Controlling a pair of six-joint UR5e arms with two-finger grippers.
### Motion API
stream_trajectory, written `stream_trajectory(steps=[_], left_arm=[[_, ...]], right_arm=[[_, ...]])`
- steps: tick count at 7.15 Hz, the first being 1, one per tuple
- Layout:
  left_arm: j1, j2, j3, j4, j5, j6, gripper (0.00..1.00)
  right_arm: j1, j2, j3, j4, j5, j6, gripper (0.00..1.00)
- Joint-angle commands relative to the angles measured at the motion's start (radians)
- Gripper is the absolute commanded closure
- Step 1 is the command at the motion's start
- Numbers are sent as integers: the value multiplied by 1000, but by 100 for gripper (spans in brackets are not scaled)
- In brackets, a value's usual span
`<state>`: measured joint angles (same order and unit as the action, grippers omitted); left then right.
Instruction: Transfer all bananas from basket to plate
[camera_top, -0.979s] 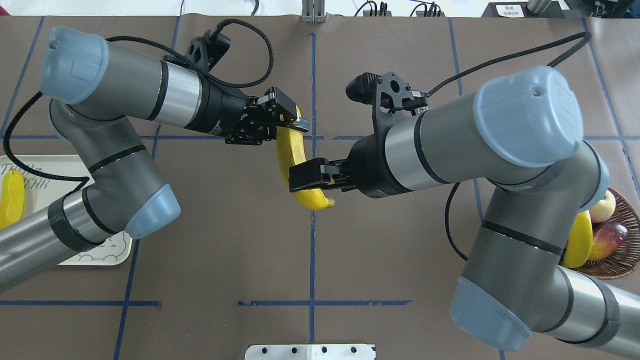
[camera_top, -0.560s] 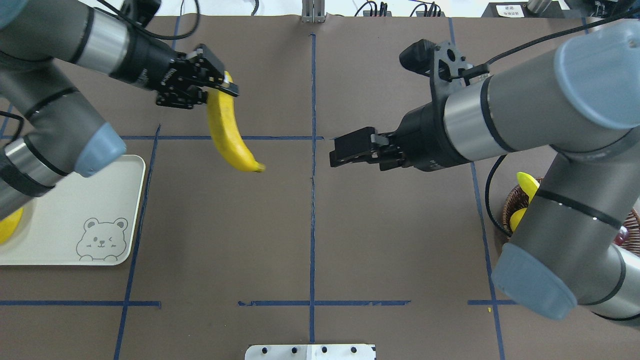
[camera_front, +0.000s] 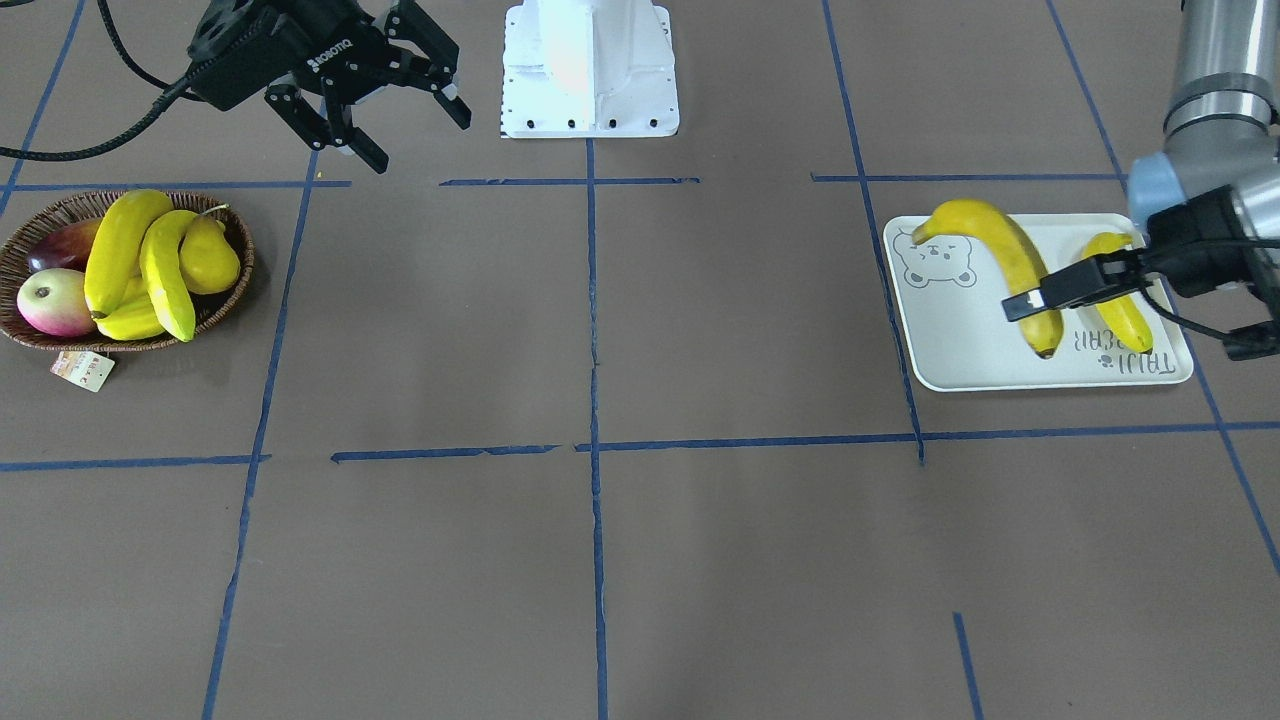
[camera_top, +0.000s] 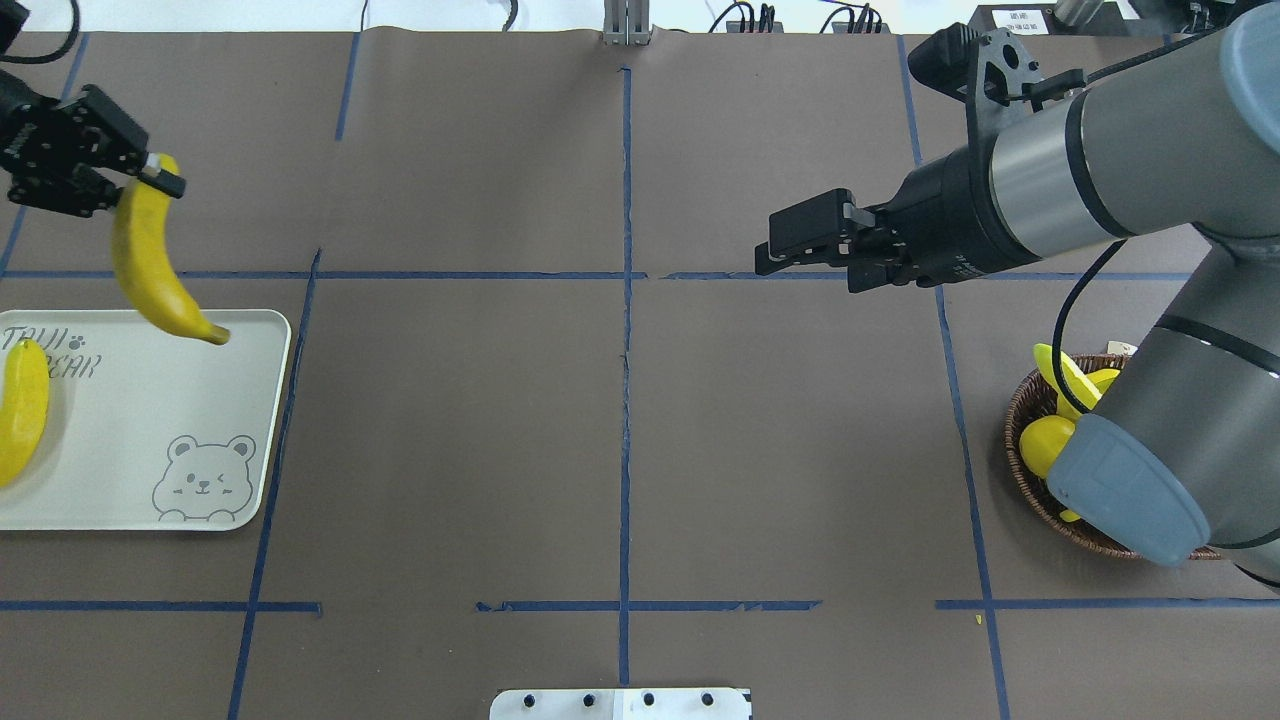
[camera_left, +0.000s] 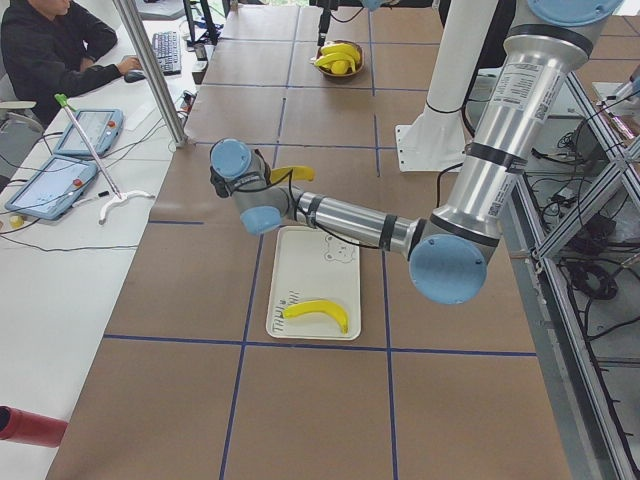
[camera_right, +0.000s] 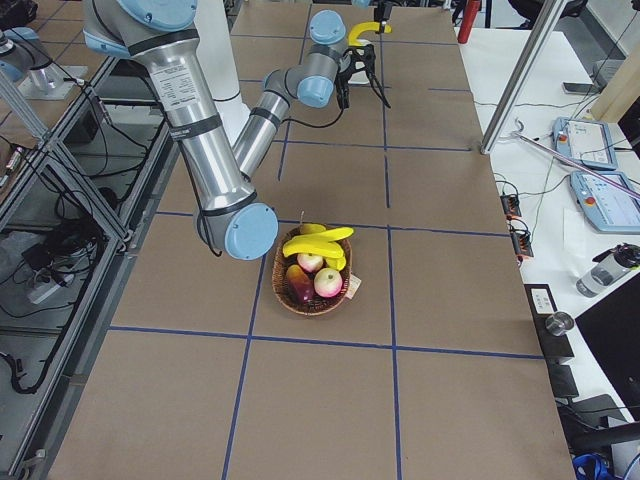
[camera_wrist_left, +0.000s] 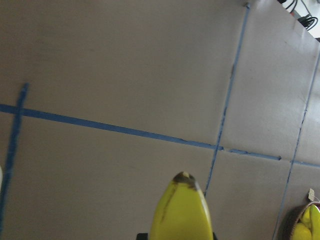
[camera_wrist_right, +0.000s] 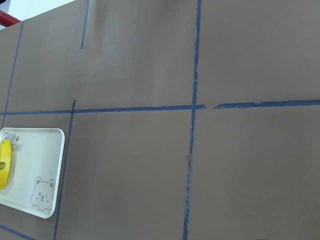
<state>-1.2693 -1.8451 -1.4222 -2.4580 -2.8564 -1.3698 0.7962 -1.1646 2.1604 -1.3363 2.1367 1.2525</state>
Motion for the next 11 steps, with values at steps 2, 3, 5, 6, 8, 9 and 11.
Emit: stream_trajectory(steps=[2,3,5,6,8,9,11], left_arm=[[-38,185,75,-12,-32,63,100],[-36,222,94,-12,-24,64,100],[-33,218,190,-7,12,63,100],[-32,207,242,-7,59,64,100],[-32,208,249,-9,155,64,98],[-32,210,247,-12,157,66,39],[-32,222,246,-50,158,69,1]], right_arm=[[18,-33,-14,-1,-9,-1,0],[24,-50,-13,-1,-11,-1,0],[35,-69,-13,-1,-12,-1,0],[37,-87,-14,-1,-17,-1,0],[34,-92,-22,-1,-31,-1,0],[35,-92,-27,0,-31,-1,0],[43,-95,-27,-1,-29,-2,0]])
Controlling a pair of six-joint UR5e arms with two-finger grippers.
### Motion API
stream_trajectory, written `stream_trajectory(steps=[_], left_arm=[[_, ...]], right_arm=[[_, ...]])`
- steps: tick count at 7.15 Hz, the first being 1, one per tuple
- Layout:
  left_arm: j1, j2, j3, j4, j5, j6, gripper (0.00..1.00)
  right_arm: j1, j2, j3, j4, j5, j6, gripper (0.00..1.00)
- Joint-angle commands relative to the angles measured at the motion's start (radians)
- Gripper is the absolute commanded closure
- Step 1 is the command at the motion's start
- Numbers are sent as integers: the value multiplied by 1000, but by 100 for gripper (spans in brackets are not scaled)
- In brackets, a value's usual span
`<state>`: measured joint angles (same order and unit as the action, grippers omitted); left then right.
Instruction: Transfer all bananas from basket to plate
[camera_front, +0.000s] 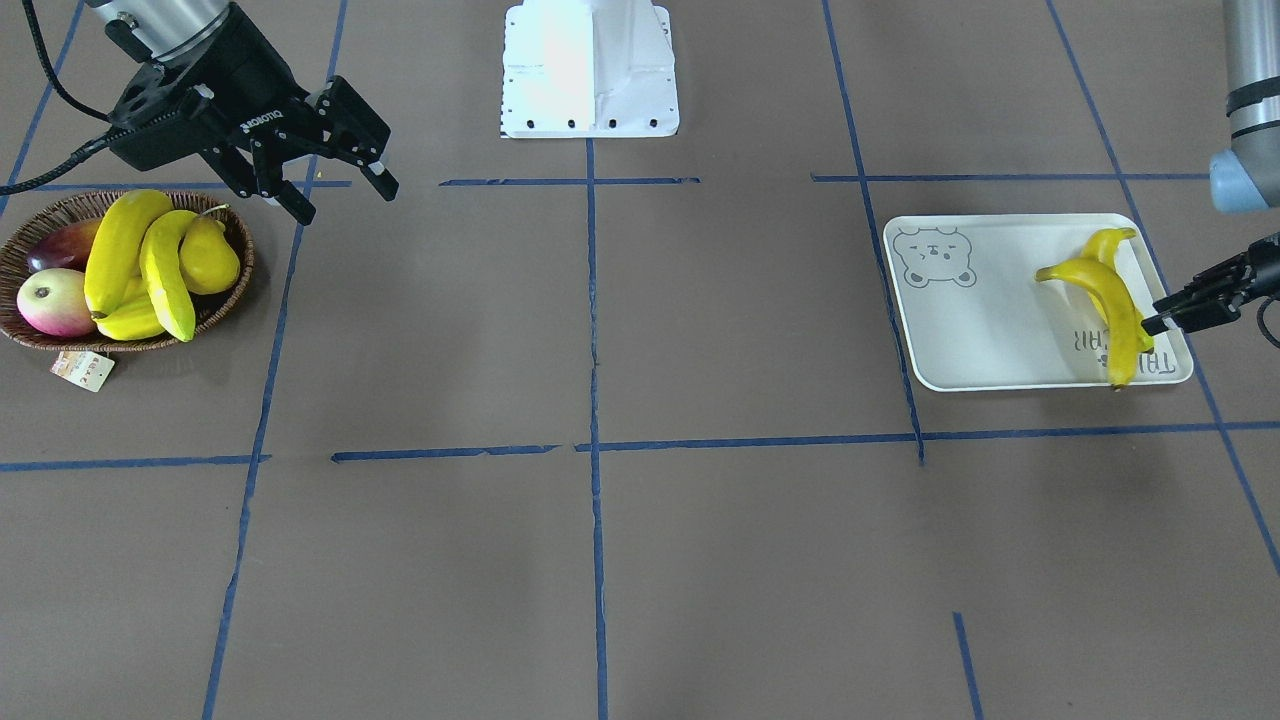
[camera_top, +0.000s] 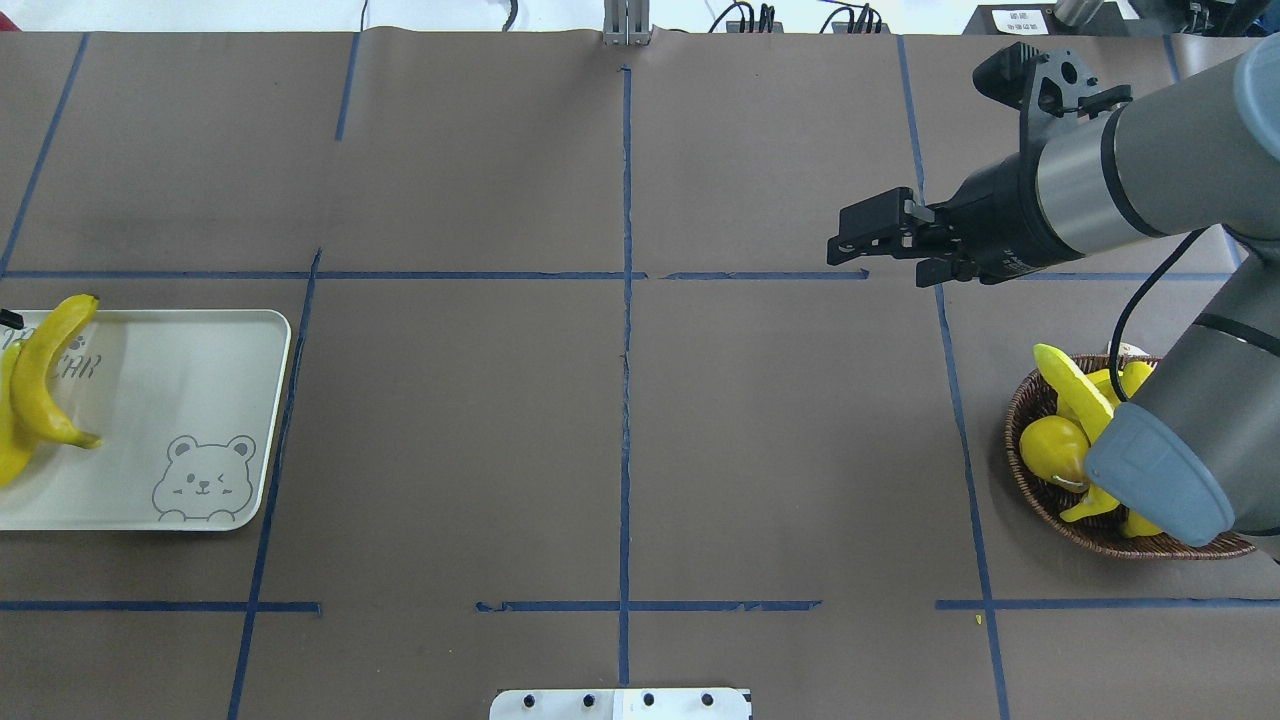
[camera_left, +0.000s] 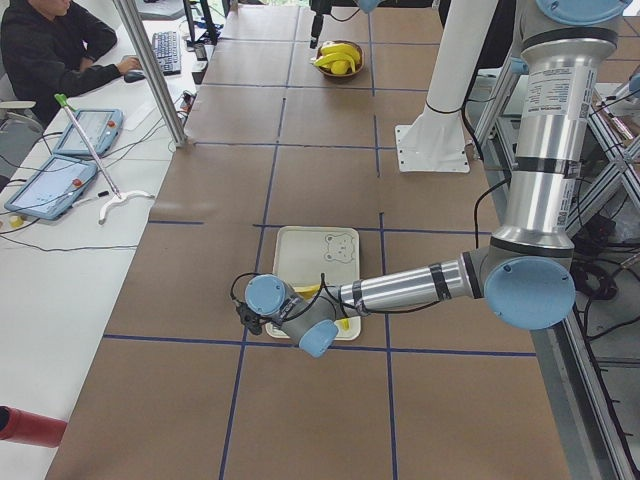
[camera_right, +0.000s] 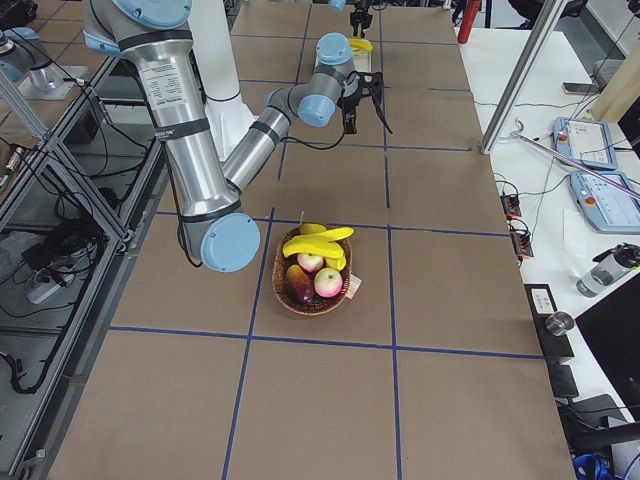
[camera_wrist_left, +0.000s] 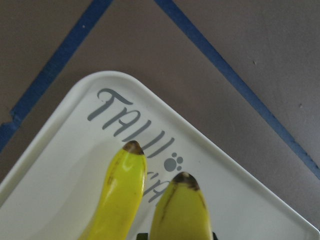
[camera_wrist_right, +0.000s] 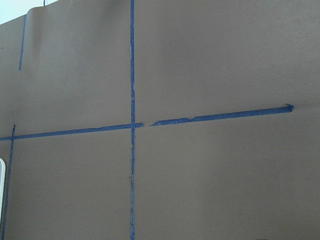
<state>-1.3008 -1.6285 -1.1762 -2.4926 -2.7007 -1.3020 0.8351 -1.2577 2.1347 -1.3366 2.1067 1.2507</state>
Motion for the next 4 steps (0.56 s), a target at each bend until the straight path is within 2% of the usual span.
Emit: stream_trajectory(steps=[1,2,3,4], left_arm=[[0,6,-2,-17,1,1,0],[-1,6,-20,-19,-8,-2,0],[-5,9,-99,-19,-11,-11,0],[-6,9,-177,-20,-2,-8,0]], right_arm=[[5,-2,1,-1,1,-1,0],[21,-20,7,0,9,-1,0],[57,-55,19,0,15,-8,0],[67,-143,51,8,10,-25,0]])
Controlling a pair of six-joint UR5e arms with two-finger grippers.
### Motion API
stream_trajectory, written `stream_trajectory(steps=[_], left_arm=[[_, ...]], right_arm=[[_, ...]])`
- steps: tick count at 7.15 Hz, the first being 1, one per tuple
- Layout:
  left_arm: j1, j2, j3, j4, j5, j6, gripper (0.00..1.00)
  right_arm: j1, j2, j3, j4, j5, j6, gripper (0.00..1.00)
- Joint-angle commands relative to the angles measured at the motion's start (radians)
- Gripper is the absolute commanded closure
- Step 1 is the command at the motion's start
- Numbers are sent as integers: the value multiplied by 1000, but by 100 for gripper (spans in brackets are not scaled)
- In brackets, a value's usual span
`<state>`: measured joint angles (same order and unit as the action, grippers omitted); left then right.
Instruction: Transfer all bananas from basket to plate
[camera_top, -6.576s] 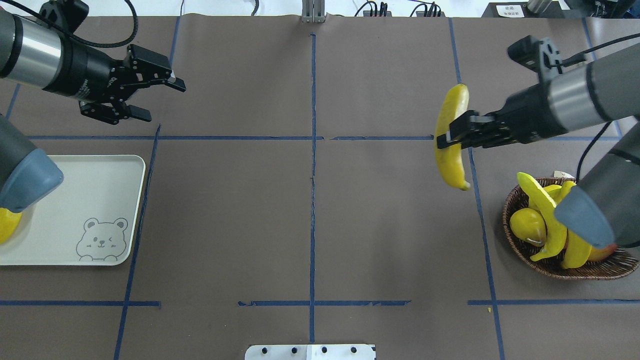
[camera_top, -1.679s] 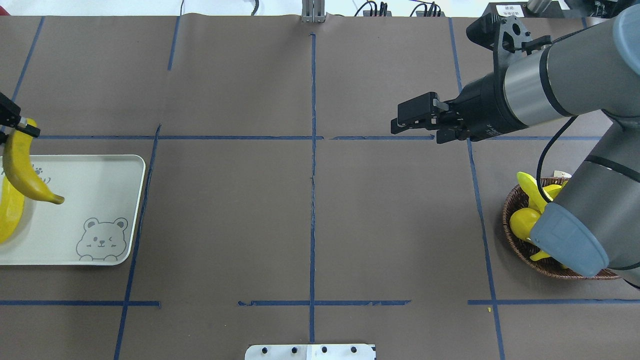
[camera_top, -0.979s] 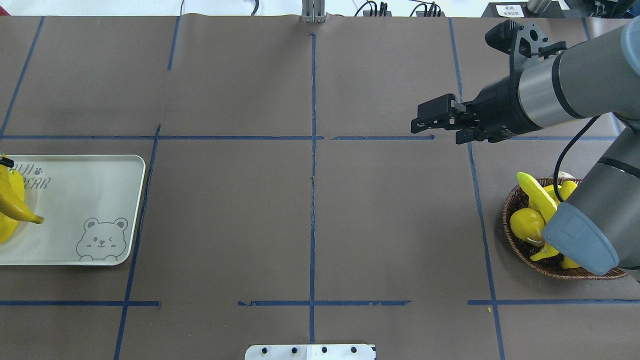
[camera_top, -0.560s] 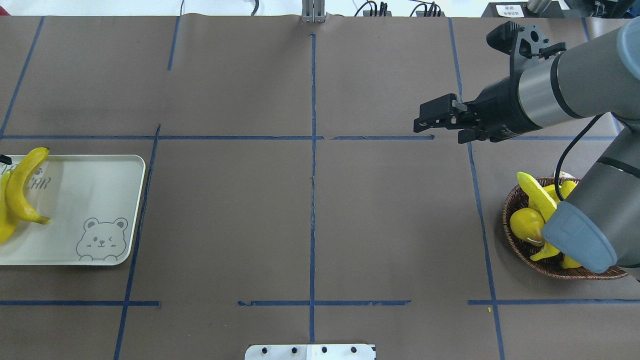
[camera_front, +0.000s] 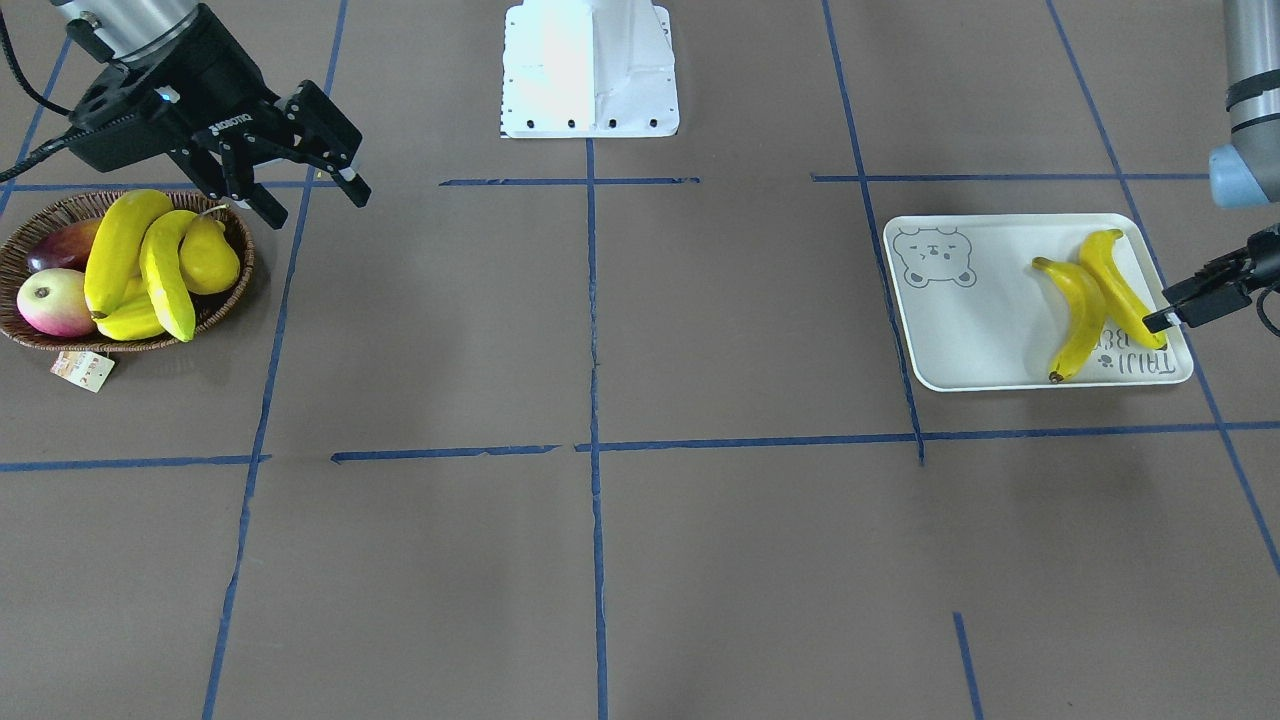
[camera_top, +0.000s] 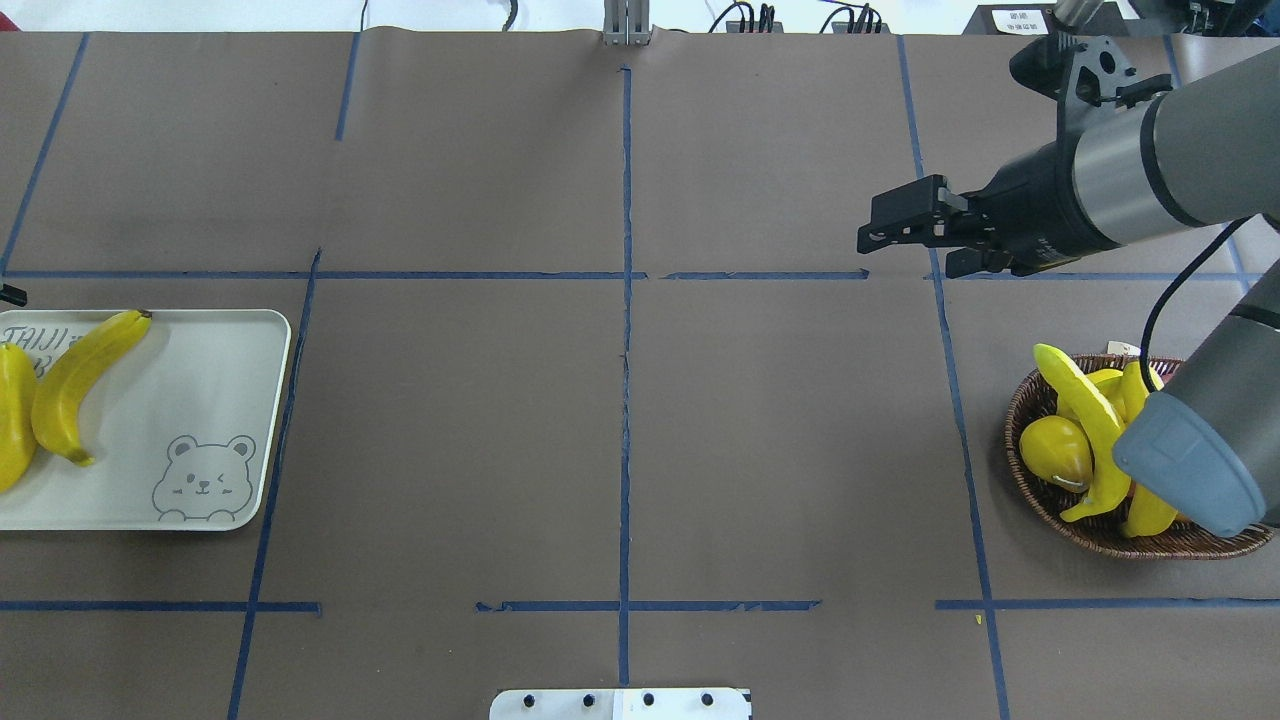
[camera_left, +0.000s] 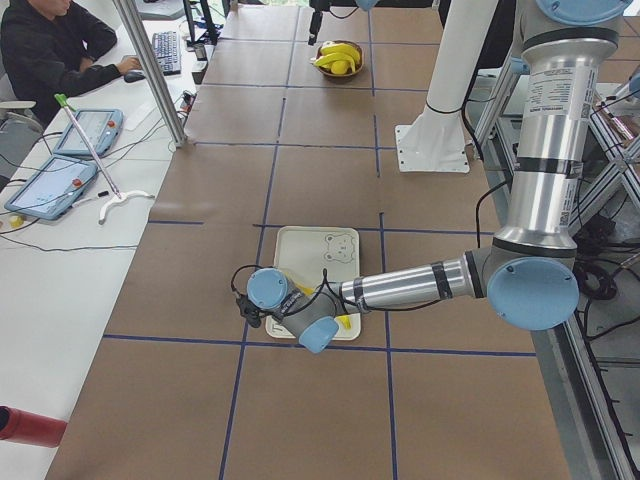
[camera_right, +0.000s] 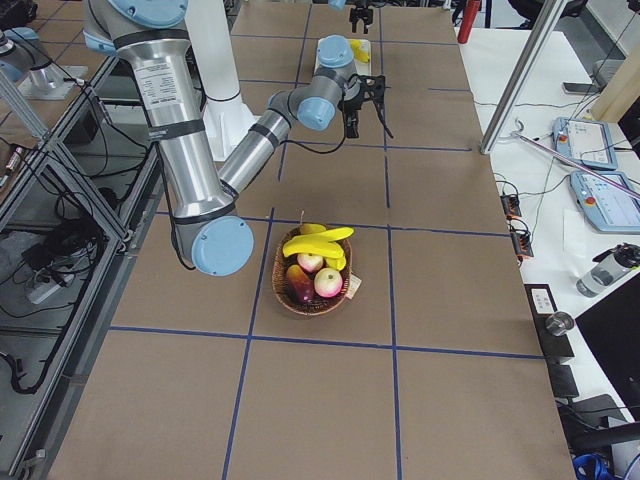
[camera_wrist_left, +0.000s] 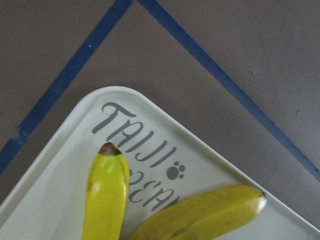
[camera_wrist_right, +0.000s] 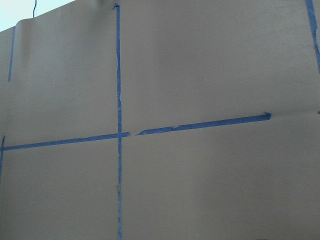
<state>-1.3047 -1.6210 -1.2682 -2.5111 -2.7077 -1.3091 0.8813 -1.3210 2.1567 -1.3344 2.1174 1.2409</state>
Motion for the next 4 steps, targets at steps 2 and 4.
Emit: stream_trajectory(steps=[2,4], left_arm=[[-2,-14,-185,-18,69,-2,0],[5,-17,-267,-18,186,-64,1]], right_arm=[[33,-272,51,15,-1,-177,0],[33,-410,64,15,-7,-224,0]])
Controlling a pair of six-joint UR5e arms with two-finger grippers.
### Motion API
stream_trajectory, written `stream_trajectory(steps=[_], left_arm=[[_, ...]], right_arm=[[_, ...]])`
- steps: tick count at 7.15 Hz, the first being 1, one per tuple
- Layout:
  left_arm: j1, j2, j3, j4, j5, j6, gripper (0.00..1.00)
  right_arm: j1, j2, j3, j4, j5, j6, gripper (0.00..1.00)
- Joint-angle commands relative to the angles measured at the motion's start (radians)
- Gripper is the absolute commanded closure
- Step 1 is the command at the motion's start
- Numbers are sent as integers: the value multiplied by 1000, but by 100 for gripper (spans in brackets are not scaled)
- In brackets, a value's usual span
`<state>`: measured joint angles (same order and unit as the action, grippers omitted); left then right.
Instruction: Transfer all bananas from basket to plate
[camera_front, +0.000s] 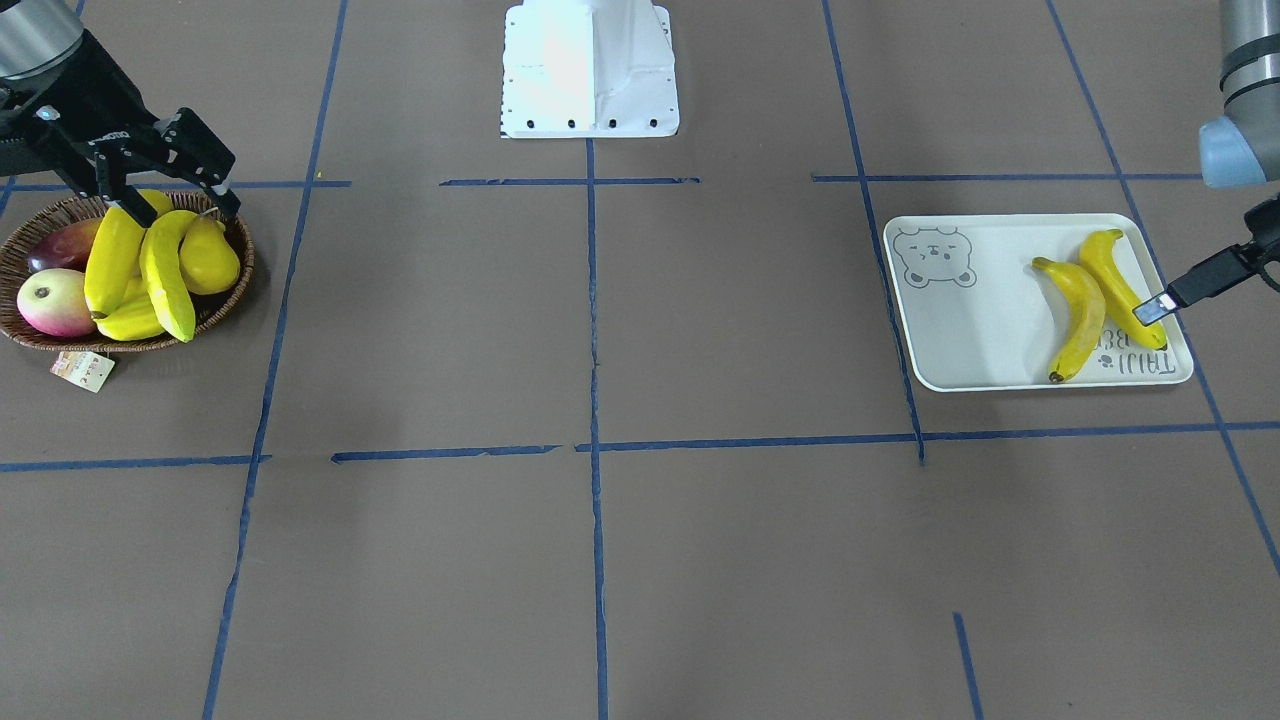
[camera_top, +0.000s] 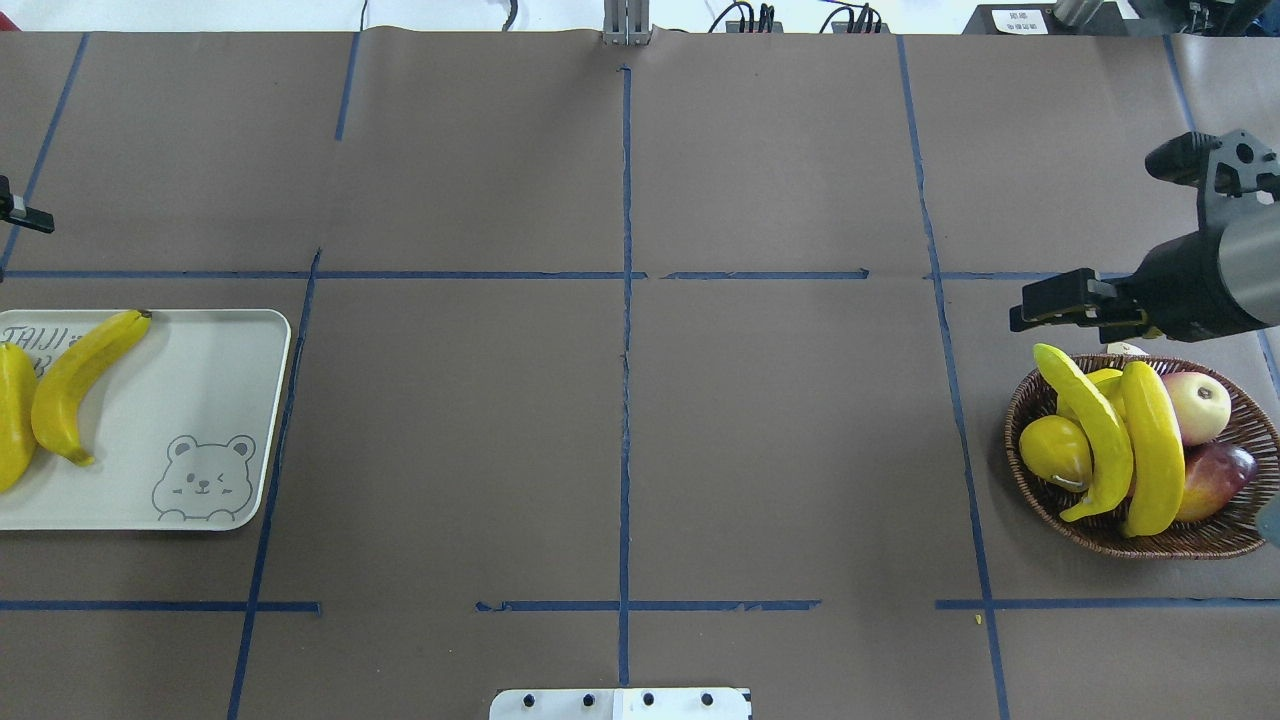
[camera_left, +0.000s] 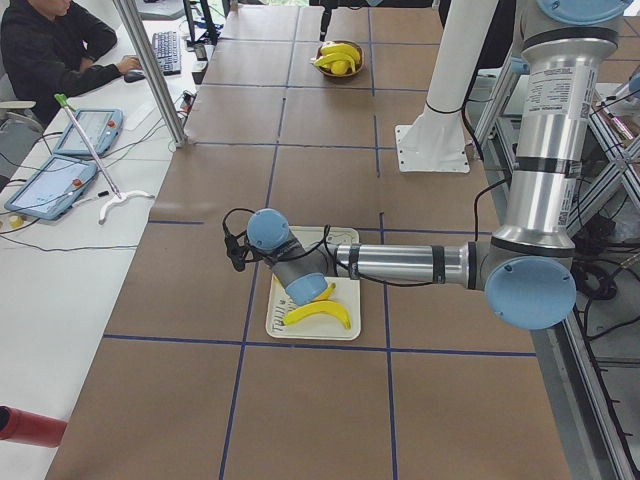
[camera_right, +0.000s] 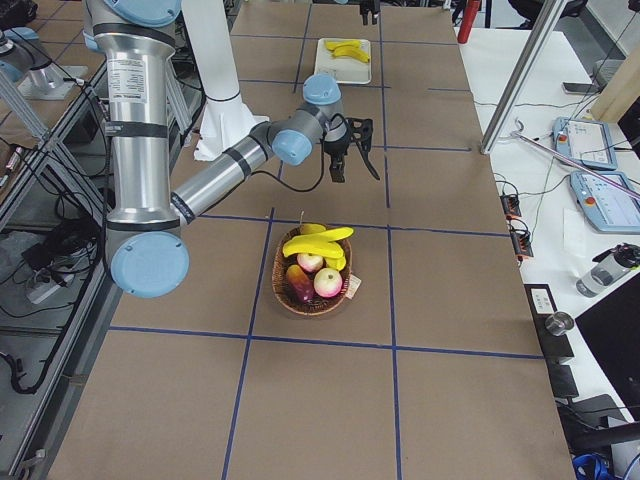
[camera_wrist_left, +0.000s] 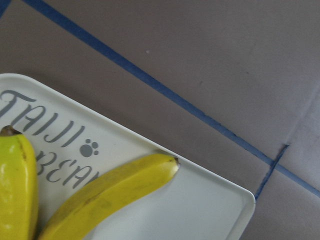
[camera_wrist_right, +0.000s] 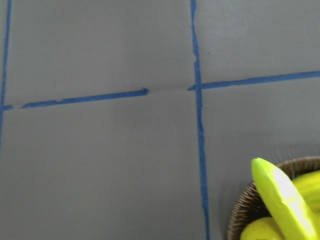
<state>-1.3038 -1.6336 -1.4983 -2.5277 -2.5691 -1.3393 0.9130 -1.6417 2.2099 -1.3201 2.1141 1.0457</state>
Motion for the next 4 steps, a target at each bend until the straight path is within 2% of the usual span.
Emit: stream_trajectory(steps=[1,3,4], left_arm=[[14,-12,-37,-2,49,-35,0],[29,-20,-37,0,49,-46,1],[32,-26,-43,-2,47,-73,1]], right_arm=[[1,-149,13,1,-8,-48,0],[0,-249,-4,-4,-26,-210,0],[-19,-251,-27,-5,-28,-216,0]])
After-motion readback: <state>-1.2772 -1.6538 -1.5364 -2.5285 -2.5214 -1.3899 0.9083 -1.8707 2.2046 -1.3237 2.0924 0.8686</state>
